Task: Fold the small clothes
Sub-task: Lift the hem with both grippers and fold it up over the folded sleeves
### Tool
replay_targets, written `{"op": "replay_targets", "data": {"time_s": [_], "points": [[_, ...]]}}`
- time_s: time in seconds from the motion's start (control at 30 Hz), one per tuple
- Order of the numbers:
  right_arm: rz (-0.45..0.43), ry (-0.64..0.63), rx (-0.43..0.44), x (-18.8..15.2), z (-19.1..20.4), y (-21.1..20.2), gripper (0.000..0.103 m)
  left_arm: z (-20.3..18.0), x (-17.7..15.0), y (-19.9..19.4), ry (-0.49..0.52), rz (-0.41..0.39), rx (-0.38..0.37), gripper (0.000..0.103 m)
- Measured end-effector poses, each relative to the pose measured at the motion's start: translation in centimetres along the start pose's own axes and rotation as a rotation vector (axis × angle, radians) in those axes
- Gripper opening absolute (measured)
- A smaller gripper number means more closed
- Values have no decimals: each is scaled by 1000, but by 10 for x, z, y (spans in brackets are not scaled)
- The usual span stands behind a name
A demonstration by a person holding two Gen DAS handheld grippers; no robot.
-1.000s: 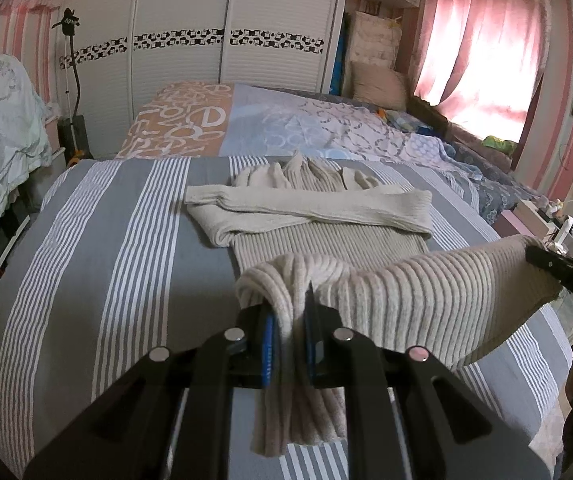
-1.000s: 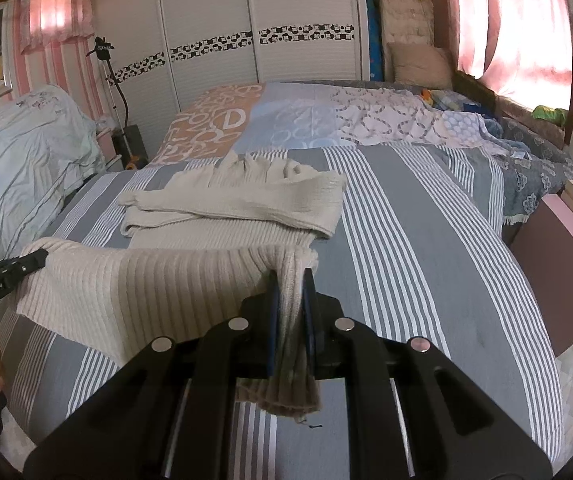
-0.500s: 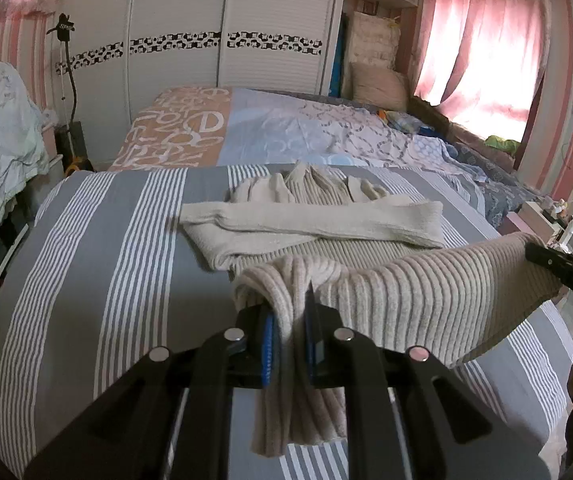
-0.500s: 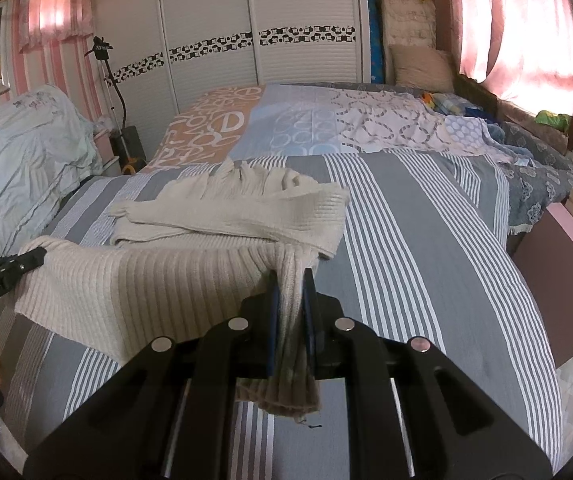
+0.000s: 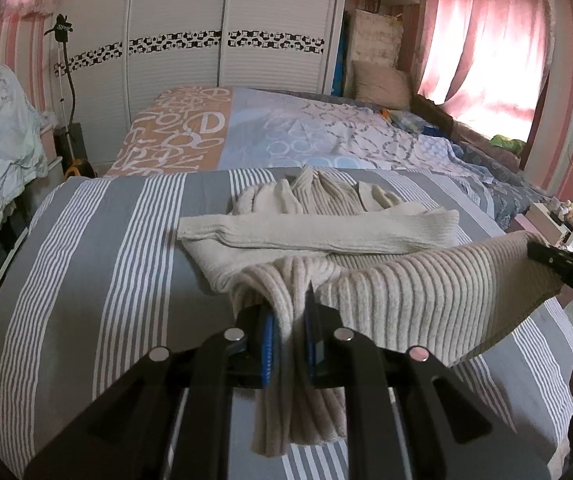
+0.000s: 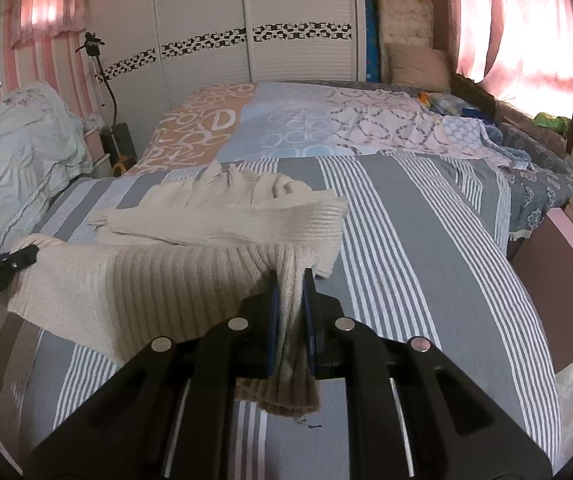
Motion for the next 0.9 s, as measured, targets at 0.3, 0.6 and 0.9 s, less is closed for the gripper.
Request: {"op": "replay_targets", "data": {"time_s": [0.3, 0.6, 0.9], "points": [[-34, -28, -36, 12, 10, 11, 12, 11, 10, 17, -4, -7, 37, 13], [-42, -27, -45, 25, 13, 21, 12, 13, 25, 28, 13, -27, 56, 13], [-62, -23, -55, 38, 11, 23, 12, 11, 44, 31, 34, -59, 56, 13]]}}
Point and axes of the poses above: each gripper's, at about its wrist camera, not at the fingertips, and y roughly the way its jaws point, z to its left, x to its top, the point moved 2 cm from there along y, roughly the way its jaws point, and after that the axes turned 13 degrees about -x, right-handed, at the moved point
